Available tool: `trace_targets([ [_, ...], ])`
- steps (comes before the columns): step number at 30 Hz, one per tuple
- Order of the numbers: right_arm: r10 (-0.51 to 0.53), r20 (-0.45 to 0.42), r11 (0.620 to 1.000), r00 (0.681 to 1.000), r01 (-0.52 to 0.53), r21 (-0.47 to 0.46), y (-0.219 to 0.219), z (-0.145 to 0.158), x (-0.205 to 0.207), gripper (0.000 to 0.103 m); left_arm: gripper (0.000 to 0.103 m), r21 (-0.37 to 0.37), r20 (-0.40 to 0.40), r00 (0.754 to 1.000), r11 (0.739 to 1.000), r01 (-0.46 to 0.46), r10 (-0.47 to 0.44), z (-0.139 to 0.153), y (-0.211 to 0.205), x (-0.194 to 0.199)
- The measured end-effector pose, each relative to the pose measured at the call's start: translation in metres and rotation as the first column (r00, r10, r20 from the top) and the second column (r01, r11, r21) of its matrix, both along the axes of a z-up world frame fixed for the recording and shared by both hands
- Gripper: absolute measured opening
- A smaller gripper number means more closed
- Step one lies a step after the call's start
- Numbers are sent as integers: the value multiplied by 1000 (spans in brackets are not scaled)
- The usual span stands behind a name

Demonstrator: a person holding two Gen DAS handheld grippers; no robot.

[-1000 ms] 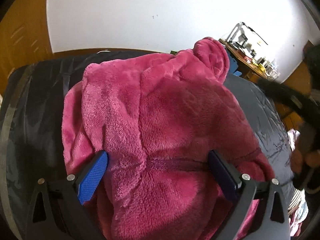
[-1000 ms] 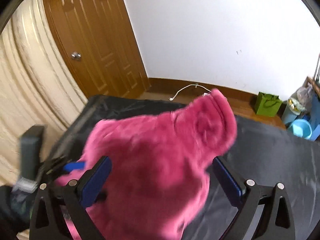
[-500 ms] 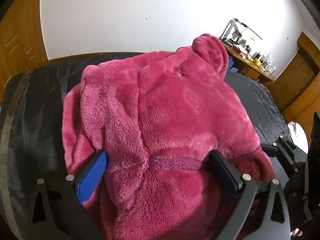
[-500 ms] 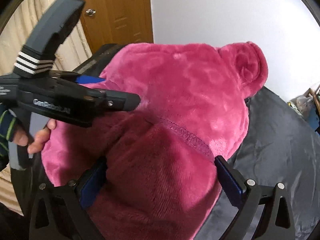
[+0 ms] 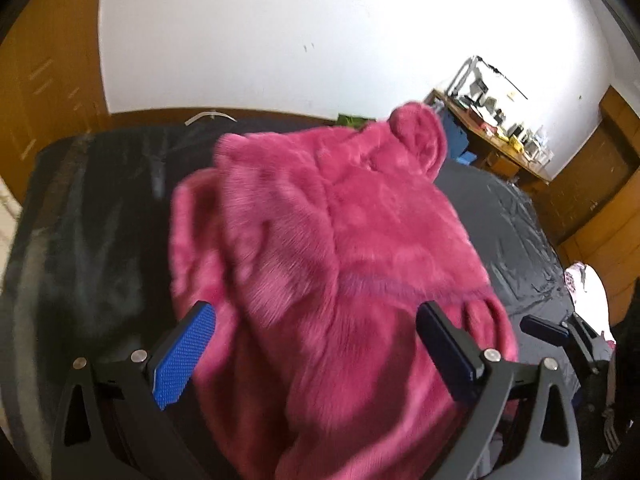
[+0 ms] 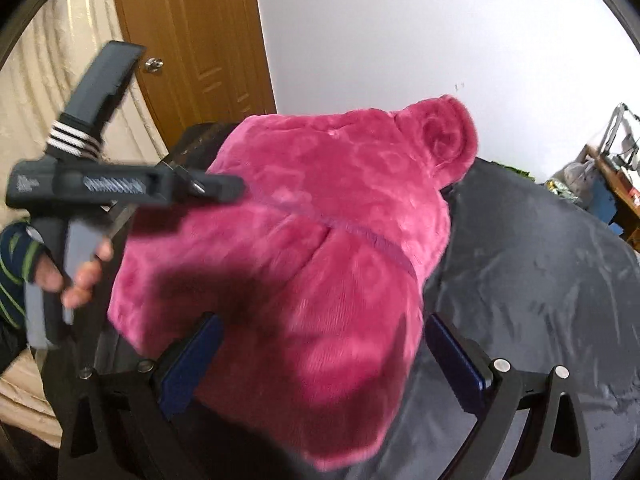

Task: Fold clothes
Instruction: 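Lower the robe bundle onto the bed and open both grippers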

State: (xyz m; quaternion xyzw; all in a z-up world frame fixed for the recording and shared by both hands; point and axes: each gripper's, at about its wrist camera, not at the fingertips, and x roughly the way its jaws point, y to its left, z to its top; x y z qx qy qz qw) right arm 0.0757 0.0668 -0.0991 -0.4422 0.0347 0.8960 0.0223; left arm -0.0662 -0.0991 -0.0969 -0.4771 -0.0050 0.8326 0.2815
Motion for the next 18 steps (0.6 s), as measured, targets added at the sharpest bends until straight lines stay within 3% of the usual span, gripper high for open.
trace_targets([
  [4, 20, 47, 1000, 999, -19, -4, 0, -15, -1, 103, 101, -59, -9, 1000, 998, 17, -18, -2, -7, 34],
  [7, 36, 90, 999, 995, -34, -24, 1, -39, -14, 103, 101, -158, 31, 1000, 987, 10, -5, -29, 3, 44],
  [9, 37, 117, 999, 992, -32, -40, 1, -50, -23, 103, 101, -178, 74, 997, 984, -5, 18, -49, 6, 44],
  [14, 46, 105, 996, 993, -38, -80, 5, -38, -12, 103, 101, -117, 177, 977, 988, -100, 120, -57, -10, 36],
  [18, 40, 79, 991, 996, -29, -133, 14, -15, 12, 103, 101, -128, 141, 975, 980, -154, 172, -29, -16, 47],
])
